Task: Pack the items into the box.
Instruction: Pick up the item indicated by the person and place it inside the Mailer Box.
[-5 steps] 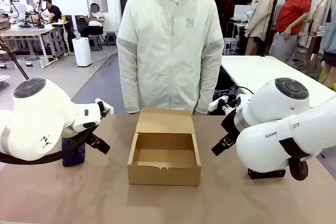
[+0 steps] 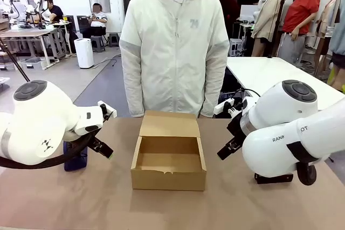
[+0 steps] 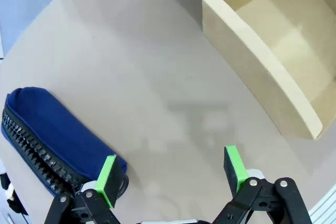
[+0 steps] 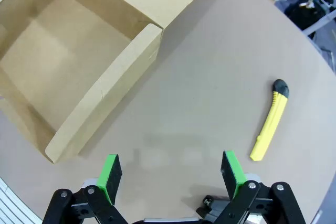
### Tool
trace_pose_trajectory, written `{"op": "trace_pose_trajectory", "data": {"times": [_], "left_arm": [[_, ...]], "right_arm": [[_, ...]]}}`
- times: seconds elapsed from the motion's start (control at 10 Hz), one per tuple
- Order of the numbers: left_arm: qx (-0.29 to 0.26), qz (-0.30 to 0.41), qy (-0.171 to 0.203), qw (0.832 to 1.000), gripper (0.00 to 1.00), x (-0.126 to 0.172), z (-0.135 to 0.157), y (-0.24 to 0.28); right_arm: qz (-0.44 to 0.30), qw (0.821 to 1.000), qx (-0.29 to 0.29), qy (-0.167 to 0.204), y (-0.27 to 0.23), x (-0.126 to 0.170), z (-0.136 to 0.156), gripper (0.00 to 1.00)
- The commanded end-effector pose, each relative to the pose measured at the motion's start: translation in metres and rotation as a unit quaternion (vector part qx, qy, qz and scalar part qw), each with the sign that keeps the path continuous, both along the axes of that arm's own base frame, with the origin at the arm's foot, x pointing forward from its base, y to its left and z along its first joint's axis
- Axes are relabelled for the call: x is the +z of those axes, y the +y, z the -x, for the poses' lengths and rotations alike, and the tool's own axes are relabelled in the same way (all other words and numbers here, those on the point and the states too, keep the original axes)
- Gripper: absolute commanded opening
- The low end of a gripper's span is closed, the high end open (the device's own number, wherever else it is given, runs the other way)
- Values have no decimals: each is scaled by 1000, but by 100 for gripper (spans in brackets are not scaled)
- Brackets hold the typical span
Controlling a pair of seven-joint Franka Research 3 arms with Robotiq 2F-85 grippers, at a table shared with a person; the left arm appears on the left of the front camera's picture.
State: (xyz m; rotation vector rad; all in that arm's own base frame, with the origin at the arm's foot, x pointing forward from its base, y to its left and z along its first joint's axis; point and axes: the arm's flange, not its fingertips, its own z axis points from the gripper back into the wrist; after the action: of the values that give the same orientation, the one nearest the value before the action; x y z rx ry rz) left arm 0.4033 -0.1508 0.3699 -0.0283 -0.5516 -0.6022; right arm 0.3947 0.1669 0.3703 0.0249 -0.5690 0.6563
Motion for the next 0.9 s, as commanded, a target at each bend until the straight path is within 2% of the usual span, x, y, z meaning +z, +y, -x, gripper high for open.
{"op": "trace_pose_trajectory", "data": {"times": [0.0, 0.8], "left_arm": [[0, 0, 0, 1000, 100, 0, 0, 0], [0, 0, 0, 1000, 100, 0, 0, 0]], "right_arm": [[-1, 1000, 0, 0, 0, 1, 0, 100], [-1, 1000, 0, 0, 0, 1, 0, 100]]}}
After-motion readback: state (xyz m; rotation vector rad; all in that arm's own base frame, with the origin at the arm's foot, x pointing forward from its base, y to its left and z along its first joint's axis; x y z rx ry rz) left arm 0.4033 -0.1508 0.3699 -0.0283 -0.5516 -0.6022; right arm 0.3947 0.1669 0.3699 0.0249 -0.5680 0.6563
